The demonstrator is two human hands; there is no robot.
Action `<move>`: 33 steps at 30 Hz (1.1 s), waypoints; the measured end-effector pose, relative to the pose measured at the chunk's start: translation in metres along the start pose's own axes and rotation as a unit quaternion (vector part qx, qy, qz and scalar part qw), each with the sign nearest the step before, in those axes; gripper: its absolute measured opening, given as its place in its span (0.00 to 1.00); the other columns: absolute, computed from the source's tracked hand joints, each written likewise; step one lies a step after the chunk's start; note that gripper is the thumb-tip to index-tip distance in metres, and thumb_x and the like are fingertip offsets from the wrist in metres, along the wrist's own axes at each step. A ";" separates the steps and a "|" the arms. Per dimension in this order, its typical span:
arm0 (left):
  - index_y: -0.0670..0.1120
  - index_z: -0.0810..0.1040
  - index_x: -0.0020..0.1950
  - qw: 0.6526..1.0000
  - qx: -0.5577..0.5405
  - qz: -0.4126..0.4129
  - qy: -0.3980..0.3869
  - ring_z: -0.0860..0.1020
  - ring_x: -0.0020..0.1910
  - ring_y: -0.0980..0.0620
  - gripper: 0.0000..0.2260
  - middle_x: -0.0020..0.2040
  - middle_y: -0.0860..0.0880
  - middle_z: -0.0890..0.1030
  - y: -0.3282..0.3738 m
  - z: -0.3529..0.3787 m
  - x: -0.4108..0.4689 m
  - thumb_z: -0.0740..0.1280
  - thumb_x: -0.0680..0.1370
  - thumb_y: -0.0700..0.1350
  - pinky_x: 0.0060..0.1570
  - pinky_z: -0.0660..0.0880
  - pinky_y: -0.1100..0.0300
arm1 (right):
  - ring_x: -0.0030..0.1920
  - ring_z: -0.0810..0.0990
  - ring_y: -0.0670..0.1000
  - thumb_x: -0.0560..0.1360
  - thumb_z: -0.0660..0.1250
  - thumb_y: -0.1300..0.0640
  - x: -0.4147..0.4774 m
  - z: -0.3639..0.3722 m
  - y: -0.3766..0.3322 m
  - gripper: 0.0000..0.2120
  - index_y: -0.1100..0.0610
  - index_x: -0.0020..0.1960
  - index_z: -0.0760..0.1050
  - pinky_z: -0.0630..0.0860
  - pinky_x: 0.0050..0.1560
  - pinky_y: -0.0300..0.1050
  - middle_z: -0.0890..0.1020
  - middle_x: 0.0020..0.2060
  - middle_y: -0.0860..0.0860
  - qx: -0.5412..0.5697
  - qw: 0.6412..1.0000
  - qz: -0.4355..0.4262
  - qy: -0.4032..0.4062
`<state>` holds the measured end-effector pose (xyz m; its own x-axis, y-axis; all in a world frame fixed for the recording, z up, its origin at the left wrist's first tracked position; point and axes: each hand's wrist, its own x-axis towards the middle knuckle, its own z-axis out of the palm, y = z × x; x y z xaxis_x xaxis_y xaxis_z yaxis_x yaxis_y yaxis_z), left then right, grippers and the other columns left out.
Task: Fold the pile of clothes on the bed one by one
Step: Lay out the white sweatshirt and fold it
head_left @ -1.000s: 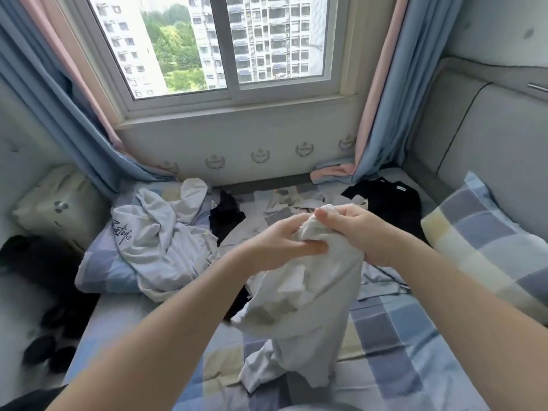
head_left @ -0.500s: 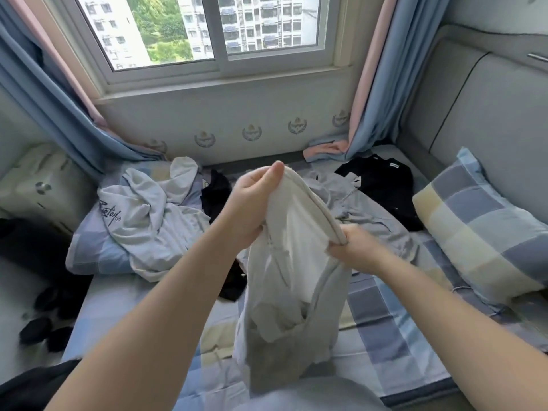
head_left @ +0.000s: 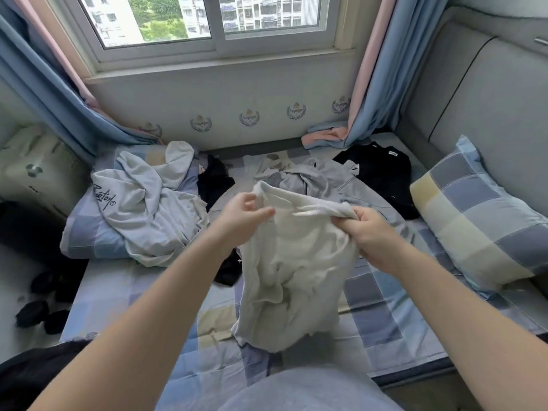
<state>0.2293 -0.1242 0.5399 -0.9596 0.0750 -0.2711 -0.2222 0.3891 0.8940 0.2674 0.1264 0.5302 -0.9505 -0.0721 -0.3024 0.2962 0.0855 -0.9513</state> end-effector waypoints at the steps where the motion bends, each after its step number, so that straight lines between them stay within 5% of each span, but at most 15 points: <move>1: 0.48 0.71 0.72 0.999 0.036 0.019 -0.010 0.76 0.61 0.53 0.26 0.65 0.53 0.74 -0.003 0.010 -0.007 0.73 0.77 0.52 0.47 0.75 0.63 | 0.42 0.81 0.56 0.82 0.64 0.62 0.000 0.001 -0.009 0.11 0.67 0.59 0.78 0.76 0.38 0.47 0.82 0.45 0.61 0.029 0.999 0.005 0.016; 6: 0.57 0.73 0.62 0.976 0.053 0.081 -0.195 0.80 0.53 0.64 0.26 0.57 0.58 0.79 -0.011 0.064 -0.042 0.75 0.68 0.65 0.50 0.78 0.67 | 0.40 0.81 0.51 0.83 0.62 0.62 0.002 0.010 -0.033 0.05 0.63 0.50 0.75 0.79 0.42 0.46 0.79 0.42 0.58 0.163 0.985 0.029 0.049; 12: 0.54 0.75 0.61 0.982 0.177 0.050 -0.052 0.76 0.59 0.53 0.15 0.60 0.55 0.78 -0.047 0.097 -0.027 0.71 0.78 0.56 0.53 0.74 0.57 | 0.36 0.85 0.49 0.82 0.63 0.62 0.002 0.009 -0.058 0.08 0.64 0.47 0.76 0.82 0.39 0.41 0.84 0.36 0.55 0.346 0.935 0.042 0.064; 16: 0.59 0.68 0.68 0.992 0.092 0.051 -0.064 0.74 0.50 0.63 0.22 0.55 0.67 0.73 -0.063 0.093 -0.022 0.71 0.77 0.56 0.42 0.70 0.67 | 0.35 0.86 0.49 0.82 0.63 0.62 -0.001 0.010 -0.063 0.19 0.65 0.36 0.83 0.82 0.38 0.40 0.85 0.33 0.55 0.366 0.929 0.040 0.047; 19: 0.59 0.73 0.49 0.989 0.096 0.076 -0.078 0.75 0.45 0.57 0.04 0.44 0.61 0.76 -0.068 0.088 -0.013 0.68 0.80 0.52 0.44 0.71 0.59 | 0.36 0.86 0.49 0.82 0.64 0.61 -0.004 0.013 -0.065 0.12 0.65 0.42 0.79 0.83 0.38 0.41 0.85 0.34 0.54 0.364 0.929 0.045 0.056; 21: 0.56 0.71 0.42 0.985 0.105 0.096 -0.099 0.71 0.38 0.57 0.09 0.38 0.58 0.73 -0.074 0.081 -0.010 0.68 0.80 0.50 0.42 0.68 0.57 | 0.37 0.87 0.50 0.82 0.65 0.61 -0.002 0.011 -0.063 0.08 0.63 0.46 0.77 0.83 0.39 0.44 0.86 0.35 0.54 0.362 0.927 0.053 0.080; 28: 0.44 0.67 0.41 0.987 0.087 0.109 -0.075 0.64 0.33 0.54 0.15 0.36 0.52 0.67 -0.077 0.060 -0.015 0.64 0.83 0.52 0.36 0.63 0.55 | 0.43 0.85 0.50 0.82 0.66 0.58 0.008 -0.016 -0.050 0.04 0.58 0.52 0.77 0.81 0.35 0.43 0.83 0.47 0.54 0.314 0.937 0.063 0.141; 31: 0.38 0.70 0.43 0.989 0.037 0.127 -0.073 0.64 0.33 0.55 0.22 0.36 0.51 0.67 -0.067 0.055 -0.022 0.61 0.82 0.57 0.34 0.62 0.56 | 0.39 0.84 0.50 0.82 0.65 0.59 0.012 -0.023 -0.047 0.05 0.60 0.49 0.76 0.81 0.37 0.44 0.82 0.42 0.54 0.319 0.933 0.071 0.148; 33: 0.43 0.68 0.39 0.987 0.042 0.143 -0.052 0.64 0.31 0.55 0.20 0.32 0.55 0.66 -0.060 0.048 -0.026 0.62 0.79 0.59 0.32 0.62 0.55 | 0.37 0.84 0.50 0.82 0.64 0.59 0.016 -0.028 -0.047 0.08 0.60 0.45 0.75 0.81 0.40 0.45 0.81 0.37 0.53 0.316 0.934 0.075 0.151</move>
<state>0.2759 -0.1056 0.4759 -0.9573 0.2847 -0.0499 0.0753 0.4125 0.9079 0.2354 0.1494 0.5715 -0.8494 0.1847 -0.4945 0.3340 -0.5373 -0.7744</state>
